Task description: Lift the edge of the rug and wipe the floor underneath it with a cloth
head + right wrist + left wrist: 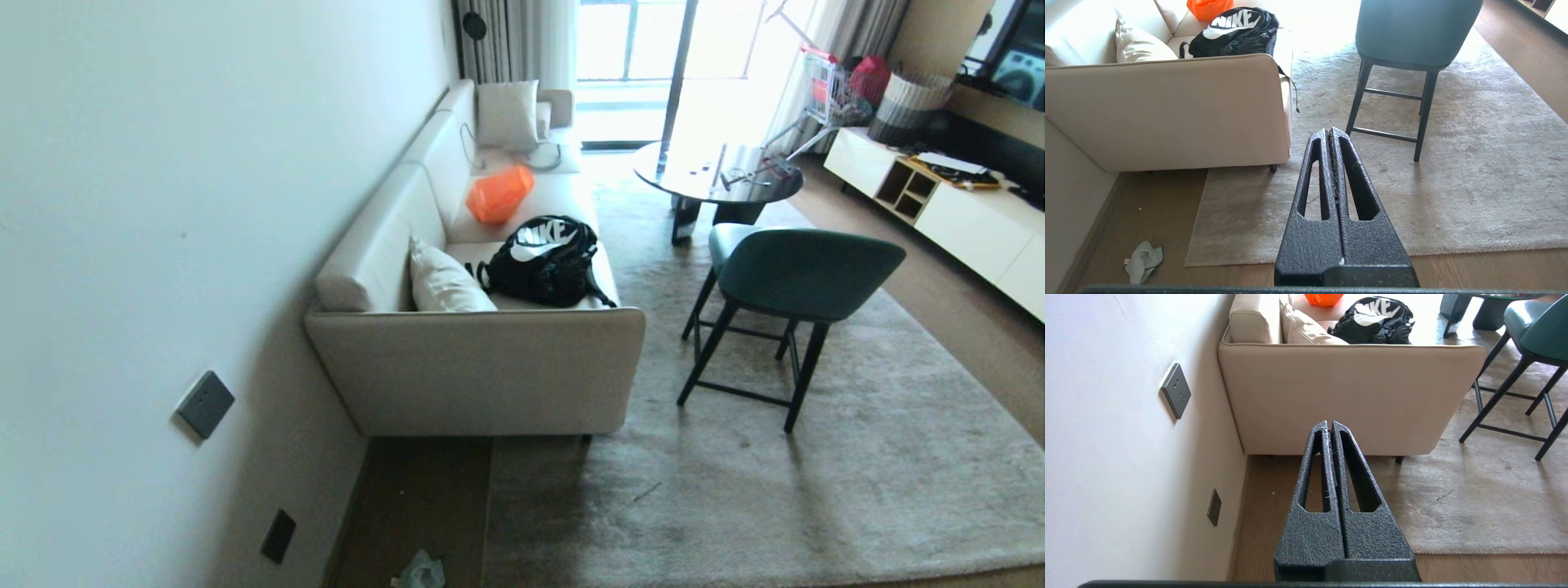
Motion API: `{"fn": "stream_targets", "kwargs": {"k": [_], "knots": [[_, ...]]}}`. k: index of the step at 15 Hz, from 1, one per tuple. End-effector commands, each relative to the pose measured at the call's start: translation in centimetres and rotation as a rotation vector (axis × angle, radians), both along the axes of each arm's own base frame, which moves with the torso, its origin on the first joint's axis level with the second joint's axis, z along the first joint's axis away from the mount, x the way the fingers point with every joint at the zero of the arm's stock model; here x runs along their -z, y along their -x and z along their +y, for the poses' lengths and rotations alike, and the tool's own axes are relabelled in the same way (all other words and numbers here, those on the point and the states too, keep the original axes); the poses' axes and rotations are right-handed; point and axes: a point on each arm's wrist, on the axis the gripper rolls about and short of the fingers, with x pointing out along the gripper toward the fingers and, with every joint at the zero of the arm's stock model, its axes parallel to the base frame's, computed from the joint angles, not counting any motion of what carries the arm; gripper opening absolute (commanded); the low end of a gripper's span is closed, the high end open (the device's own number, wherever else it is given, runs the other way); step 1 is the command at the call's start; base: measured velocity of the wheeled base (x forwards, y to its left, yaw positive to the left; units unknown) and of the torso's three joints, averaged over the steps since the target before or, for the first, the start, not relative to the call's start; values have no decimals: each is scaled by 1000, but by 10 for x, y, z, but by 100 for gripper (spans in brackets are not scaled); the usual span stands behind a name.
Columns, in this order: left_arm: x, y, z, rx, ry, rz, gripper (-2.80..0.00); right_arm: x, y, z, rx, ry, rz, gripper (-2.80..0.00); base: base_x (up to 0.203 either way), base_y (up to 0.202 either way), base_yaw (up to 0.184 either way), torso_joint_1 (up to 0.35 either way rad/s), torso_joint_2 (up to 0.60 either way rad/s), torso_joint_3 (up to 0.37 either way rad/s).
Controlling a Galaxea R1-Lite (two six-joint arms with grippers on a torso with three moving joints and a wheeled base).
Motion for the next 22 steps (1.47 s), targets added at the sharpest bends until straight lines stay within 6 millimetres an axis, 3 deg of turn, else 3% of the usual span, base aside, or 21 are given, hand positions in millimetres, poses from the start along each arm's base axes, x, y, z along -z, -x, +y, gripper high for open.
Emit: {"fn": "stream_targets", "kwargs": {"k": [1, 22], "knots": [[0, 0, 0, 0, 1, 0, -280, 0, 0, 0, 0, 0, 1, -280, 0, 0, 0, 0, 0, 0], [0, 0, 0, 0, 1, 0, -280, 0, 0, 0, 2, -2, -1, -280, 0, 0, 0, 0, 0, 0]]}}
